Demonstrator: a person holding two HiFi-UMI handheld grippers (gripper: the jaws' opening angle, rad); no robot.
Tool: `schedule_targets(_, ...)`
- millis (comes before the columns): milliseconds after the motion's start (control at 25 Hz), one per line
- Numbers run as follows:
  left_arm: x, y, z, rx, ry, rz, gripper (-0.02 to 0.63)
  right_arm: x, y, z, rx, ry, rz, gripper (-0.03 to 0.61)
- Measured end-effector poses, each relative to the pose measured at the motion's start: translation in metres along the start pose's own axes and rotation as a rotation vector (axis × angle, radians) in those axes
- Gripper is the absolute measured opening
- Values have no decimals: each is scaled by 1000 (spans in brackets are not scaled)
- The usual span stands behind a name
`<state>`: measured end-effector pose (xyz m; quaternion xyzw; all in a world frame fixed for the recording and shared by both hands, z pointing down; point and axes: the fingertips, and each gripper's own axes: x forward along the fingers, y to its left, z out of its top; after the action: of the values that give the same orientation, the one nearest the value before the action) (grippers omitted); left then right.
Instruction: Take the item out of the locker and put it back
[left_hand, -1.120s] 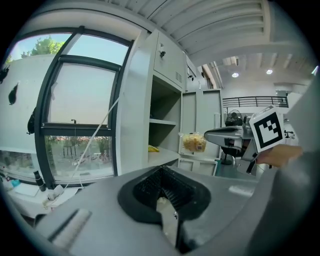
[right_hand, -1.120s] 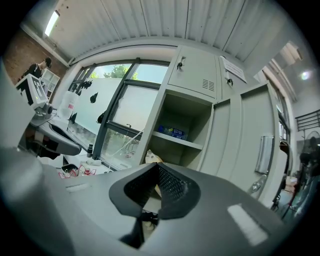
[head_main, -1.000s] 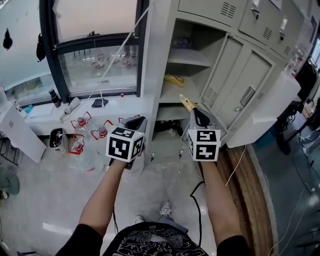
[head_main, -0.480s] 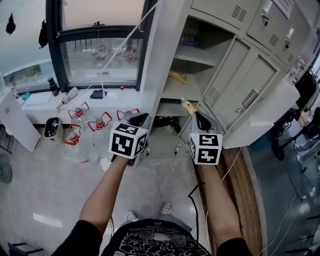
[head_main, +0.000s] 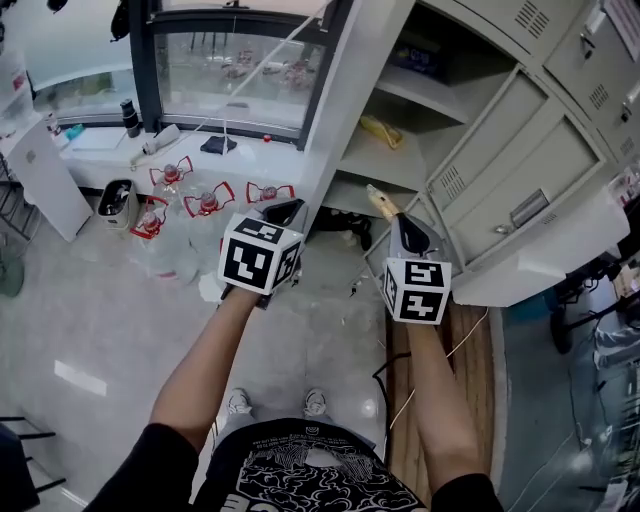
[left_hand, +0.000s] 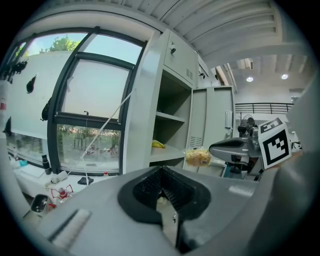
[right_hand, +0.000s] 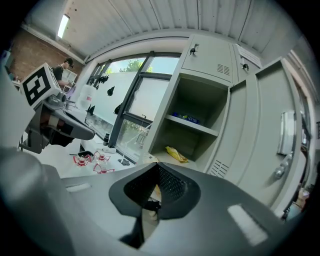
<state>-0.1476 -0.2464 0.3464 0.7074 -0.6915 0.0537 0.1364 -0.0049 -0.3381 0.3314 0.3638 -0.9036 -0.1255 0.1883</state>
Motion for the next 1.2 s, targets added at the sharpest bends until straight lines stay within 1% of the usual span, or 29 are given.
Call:
schedule_targets(280, 12, -18, -5, 8, 3, 85, 2, 18, -8, -30, 4, -8, 100, 26)
schedule_targets(480, 18, -25, -14, 23, 14, 176, 2, 35, -16, -50, 22, -27, 171, 26)
schedule_targets(760, 23, -34, -16, 17, 24, 276, 2, 58, -26, -62, 29, -54, 256, 26)
schedule_targets(920, 29, -38, -16, 23, 29, 320, 2, 72, -27, -71, 39, -64, 294, 26)
schedule_targets(1080, 35, -39, -18, 30, 43, 360, 2, 84, -24, -81, 73, -71, 322, 26)
schedule_targets(1200, 41, -45, -19, 28, 58, 363, 2, 94, -25, -87, 101, -77, 329, 26)
